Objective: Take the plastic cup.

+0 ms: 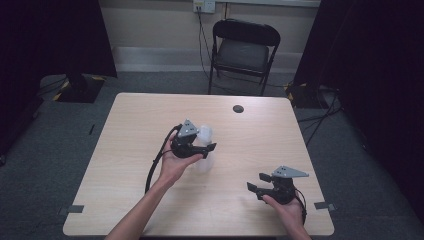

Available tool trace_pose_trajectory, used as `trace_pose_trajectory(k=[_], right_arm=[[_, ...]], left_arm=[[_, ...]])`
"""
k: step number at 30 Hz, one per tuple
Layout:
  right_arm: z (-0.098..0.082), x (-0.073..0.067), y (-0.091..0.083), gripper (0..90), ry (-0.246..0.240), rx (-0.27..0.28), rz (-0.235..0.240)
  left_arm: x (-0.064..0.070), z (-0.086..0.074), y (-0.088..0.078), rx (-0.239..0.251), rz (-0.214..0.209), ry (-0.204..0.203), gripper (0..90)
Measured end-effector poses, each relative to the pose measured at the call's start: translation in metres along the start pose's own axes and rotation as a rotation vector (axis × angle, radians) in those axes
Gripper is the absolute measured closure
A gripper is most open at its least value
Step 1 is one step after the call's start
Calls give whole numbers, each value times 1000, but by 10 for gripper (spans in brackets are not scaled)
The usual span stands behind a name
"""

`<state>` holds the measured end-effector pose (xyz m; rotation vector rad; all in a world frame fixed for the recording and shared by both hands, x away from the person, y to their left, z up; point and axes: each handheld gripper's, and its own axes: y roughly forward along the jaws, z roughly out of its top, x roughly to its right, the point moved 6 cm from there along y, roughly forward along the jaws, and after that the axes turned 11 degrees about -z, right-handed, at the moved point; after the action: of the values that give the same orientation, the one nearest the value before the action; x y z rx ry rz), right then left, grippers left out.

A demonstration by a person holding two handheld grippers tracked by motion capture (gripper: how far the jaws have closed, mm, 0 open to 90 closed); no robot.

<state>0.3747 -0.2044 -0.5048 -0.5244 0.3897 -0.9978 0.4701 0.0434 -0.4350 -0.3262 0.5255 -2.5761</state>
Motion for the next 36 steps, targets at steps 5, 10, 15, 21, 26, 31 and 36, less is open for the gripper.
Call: trace_pose_trajectory(k=[5, 10, 15, 21, 26, 31, 36], right_arm=[[0, 0, 0, 320, 2, 1, -4], [-1, 2, -2, 321, 5, 5, -7], [-3, 4, -4, 320, 13, 7, -14], [-2, 6, -6, 320, 21, 17, -17], [-4, 8, -8, 321, 21, 22, -24], [-4, 9, -8, 324, 24, 23, -26], [-4, 8, -8, 329, 22, 21, -25]], left_arm=[[1, 2, -2, 15, -3, -12, 323], [2, 6, -4, 28, -9, -11, 325], [2, 8, -4, 39, -6, -13, 329], [3, 11, -5, 40, -8, -9, 333], [2, 19, -12, 75, -11, -6, 337], [4, 23, -16, 95, -11, -8, 343], [4, 29, -21, 122, -15, -4, 344]])
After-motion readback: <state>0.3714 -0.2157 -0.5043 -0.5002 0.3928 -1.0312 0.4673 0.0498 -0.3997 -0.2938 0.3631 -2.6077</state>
